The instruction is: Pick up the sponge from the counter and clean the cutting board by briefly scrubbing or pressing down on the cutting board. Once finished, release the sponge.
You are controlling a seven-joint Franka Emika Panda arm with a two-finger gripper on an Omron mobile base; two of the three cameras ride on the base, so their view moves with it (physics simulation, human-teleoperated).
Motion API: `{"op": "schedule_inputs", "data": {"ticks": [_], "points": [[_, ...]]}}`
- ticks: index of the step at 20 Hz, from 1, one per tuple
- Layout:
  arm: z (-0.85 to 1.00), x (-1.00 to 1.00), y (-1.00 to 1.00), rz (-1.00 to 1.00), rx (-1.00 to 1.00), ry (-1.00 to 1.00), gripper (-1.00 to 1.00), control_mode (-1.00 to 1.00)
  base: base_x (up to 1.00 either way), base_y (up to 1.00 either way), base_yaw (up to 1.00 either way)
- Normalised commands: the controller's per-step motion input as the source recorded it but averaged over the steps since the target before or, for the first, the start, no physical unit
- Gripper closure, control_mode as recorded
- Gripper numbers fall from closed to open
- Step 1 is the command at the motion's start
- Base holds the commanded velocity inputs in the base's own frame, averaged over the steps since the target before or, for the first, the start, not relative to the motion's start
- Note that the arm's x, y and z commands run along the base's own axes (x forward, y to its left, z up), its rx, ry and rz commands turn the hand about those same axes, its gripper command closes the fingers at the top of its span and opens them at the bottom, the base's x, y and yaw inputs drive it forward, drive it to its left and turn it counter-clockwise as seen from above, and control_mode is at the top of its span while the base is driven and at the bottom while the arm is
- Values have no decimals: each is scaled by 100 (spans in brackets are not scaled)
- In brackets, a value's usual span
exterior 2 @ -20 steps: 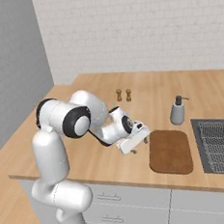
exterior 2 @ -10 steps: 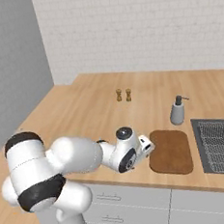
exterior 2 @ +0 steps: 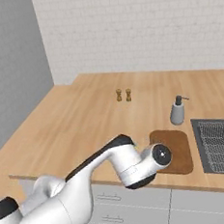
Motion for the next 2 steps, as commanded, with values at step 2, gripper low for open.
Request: {"op": "schedule_inputs", "data": {"ticks": [2], "points": [[100, -63, -18, 4, 52, 0, -100, -100, 0, 0, 0]]}}
